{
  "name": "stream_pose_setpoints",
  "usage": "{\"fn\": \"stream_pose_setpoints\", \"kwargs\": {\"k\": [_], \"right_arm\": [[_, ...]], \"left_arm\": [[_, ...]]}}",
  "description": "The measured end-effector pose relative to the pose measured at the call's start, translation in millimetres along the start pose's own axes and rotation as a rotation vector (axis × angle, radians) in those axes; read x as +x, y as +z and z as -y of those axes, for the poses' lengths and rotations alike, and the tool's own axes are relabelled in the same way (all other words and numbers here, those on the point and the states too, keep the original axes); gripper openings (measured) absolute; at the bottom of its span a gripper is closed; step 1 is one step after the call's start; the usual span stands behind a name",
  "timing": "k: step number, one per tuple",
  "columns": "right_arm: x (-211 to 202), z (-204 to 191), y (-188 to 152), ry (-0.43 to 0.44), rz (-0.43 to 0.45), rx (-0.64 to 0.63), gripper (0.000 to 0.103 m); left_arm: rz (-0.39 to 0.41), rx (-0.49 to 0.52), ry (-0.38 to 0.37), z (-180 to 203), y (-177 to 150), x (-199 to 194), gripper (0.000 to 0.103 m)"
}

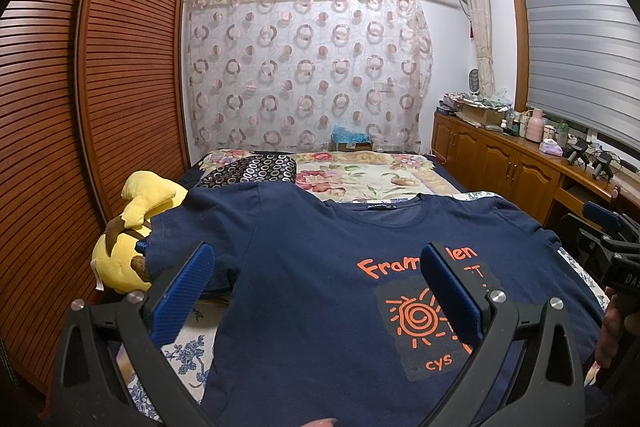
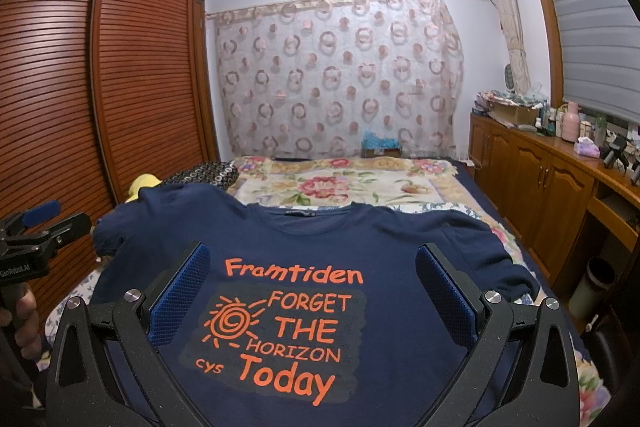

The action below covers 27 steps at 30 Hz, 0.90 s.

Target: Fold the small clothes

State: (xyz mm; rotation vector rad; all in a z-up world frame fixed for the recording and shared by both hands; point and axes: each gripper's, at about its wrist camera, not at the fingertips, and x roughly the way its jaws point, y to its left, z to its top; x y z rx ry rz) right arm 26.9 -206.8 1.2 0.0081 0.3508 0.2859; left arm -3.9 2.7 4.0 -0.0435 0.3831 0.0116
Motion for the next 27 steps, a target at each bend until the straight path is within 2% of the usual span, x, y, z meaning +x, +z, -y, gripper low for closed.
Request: {"fn": "stream_pose_setpoints", "kwargs": {"k": [27], "right_arm": [[-1.0,-0.1,1.8,0.001,0.002,0.0,0.103]], "left_arm": [[0.006,0.001,0.005,3.0,5.1,-4.2,0.103]]}}
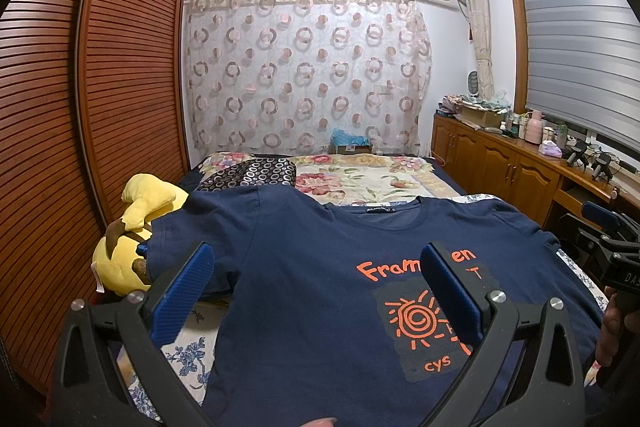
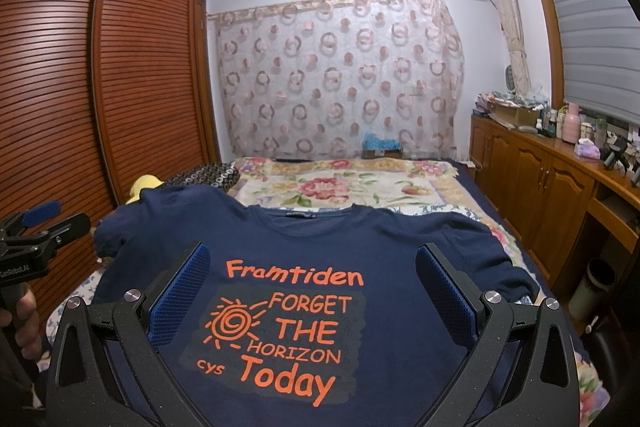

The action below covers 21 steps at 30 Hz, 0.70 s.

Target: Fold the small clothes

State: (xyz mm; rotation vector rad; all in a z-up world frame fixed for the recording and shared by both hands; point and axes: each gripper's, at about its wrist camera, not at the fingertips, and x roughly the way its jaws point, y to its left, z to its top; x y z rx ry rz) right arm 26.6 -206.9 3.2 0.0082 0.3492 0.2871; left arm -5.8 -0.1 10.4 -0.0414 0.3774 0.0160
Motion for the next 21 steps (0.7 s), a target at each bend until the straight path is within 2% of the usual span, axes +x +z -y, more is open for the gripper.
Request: {"fn": "stream_pose_setpoints", "kwargs": {"k": [8,16,21], "right_arm": [[1,-1,-4,0.001,-0.002,-0.001,0.103],[15,-3,-7,0.023,-0.051,-0.013,0.103],[27,-8,-20,0.04,-0.085,-0.018,0.103]], "left_arm": [[-0.003,-0.002,-0.004,1,0,0,0.103],[-0.063,0.008,0.0,-5,-7,10,0.103],[-0.104,-0.009,0.016,-23,-19,22,0.103]]}}
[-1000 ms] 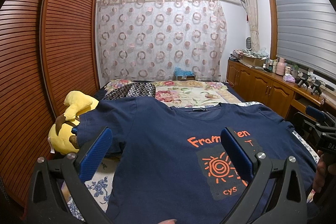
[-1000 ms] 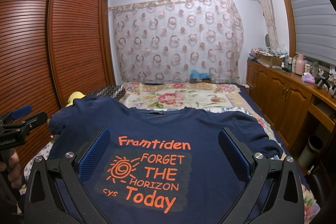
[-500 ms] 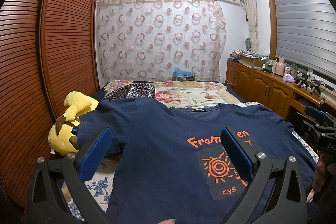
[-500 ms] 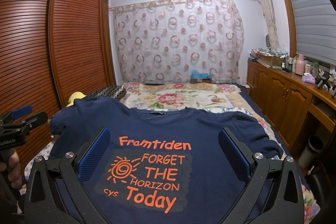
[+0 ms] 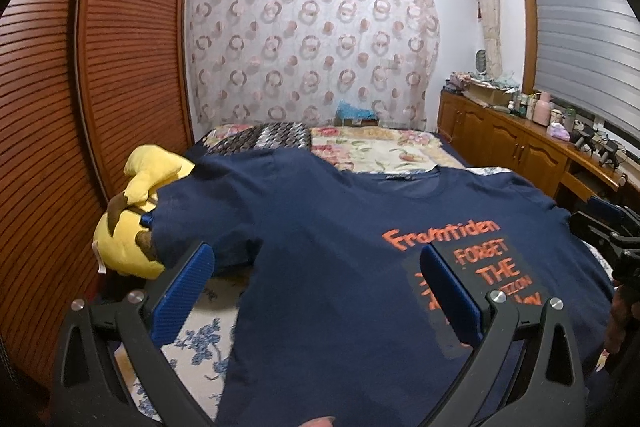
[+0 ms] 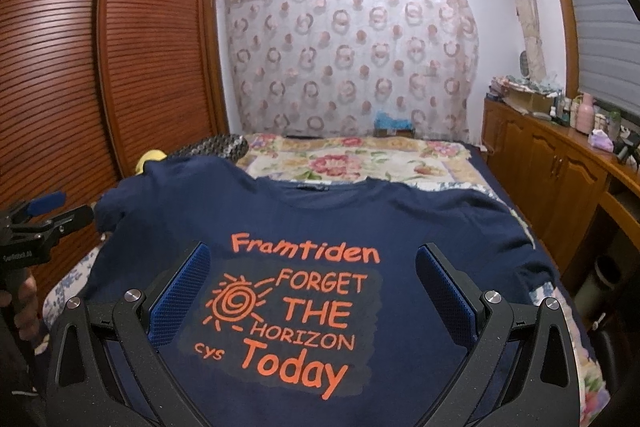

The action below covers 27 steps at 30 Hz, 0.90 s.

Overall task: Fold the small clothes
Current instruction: 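Grasp the side edge of the navy T-shirt with the left gripper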

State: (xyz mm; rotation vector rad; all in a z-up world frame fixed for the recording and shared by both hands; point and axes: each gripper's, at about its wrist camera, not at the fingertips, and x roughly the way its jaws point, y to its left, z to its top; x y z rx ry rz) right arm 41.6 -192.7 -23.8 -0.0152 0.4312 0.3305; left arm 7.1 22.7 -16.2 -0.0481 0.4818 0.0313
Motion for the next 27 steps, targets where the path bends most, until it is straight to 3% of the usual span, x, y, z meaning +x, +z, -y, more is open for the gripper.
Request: {"fn": "stream_pose_setpoints", "kwargs": {"k": [14,21,26,27], "right_arm": [[33,-13,-10,0.075,-0.083,-0.039,0.103],[60,-25,-18,0.137,-0.153,-0.059,0.103],[76,-37,-21,0.167,-0.192,-0.09,0.103],[79,-39,-21,0.172,-0.196,-0.096,0.103]], "left_arm": [[-0.092,0.031,0.038,-50,-18,30,0.103],[-0.131,0.005,-0.001,-88,-17,46,0.103],[-0.133,-0.028,-0.036,-111,-6,54,0.093],[-0.14,-0.032,-0.038,-116,-3,59,0.082]]}}
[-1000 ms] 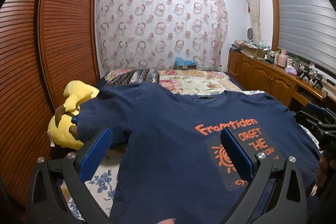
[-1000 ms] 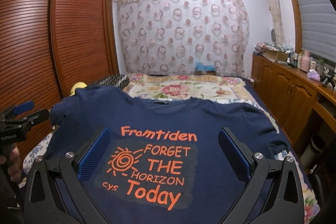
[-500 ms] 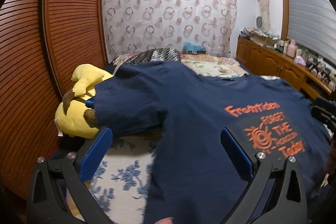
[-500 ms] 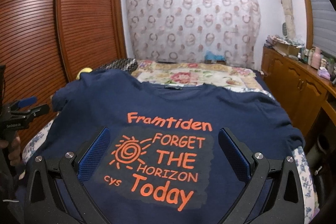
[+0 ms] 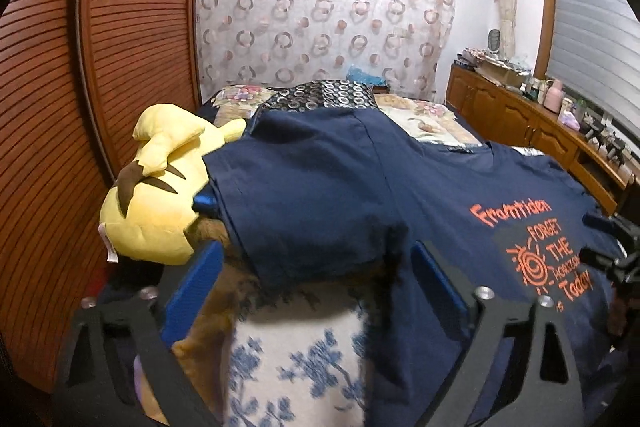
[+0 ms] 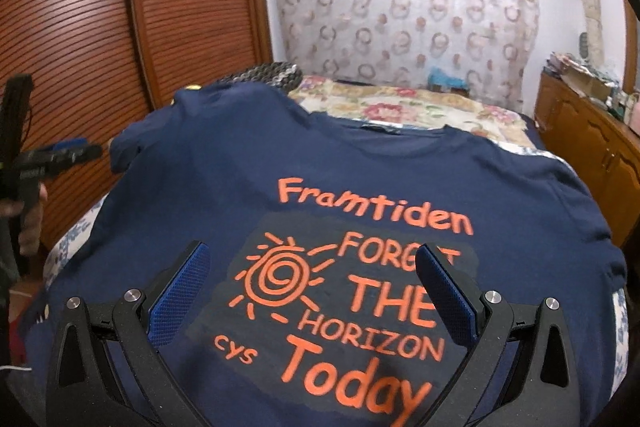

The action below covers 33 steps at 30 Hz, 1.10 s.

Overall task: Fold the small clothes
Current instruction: 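Grasp the side edge of the navy T-shirt with the left gripper, then fold the held side inward over the print and open the left gripper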

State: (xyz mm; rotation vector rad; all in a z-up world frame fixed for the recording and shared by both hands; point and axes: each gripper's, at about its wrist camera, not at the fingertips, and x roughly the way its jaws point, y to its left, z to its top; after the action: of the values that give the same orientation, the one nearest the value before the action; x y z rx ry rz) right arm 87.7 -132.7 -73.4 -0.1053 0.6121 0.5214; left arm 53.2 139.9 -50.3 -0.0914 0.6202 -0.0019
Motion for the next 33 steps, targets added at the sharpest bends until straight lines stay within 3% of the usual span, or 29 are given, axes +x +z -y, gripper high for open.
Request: {"fn": "stream_pose_setpoints", "kwargs": {"k": [1,5,9,13,15,24,29,30,33], "right_arm": [[3,-2,1,0.005,-0.005,-0.009,0.103],[10,-9,5,0.02,-0.021,-0.037,0.103],[14,-14,9,0.038,-0.024,-0.053,0.103],[16,-17,9,0.052,-0.03,-0.059,0.103],[17,-18,9,0.056,-0.033,-0.061,0.103],[21,-18,7,0.062,-0.05,-0.058,0.103],[20,-18,6,0.065,-0.05,-0.053,0.103],[19,-17,5,0.065,-0.05,-0.051,0.103],[18,-15,4,0.066,-0.047,-0.044,0.103]], "left_arm": [[-0.01,-0.002,0.002,-3,3,3,0.074],[-0.031,-0.019,0.001,-19,22,17,0.072],[-0.071,-0.044,0.012,-36,37,34,0.058],[-0.13,-0.08,0.003,-52,44,56,0.053],[-0.163,-0.119,-0.011,-62,46,69,0.042],[-0.27,-0.14,-0.004,-72,53,98,0.04],[-0.28,-0.174,-0.016,-83,52,100,0.019],[-0.271,-0.172,-0.026,-83,53,98,0.009],[-0.257,-0.139,-0.03,-77,56,92,0.003]]}}
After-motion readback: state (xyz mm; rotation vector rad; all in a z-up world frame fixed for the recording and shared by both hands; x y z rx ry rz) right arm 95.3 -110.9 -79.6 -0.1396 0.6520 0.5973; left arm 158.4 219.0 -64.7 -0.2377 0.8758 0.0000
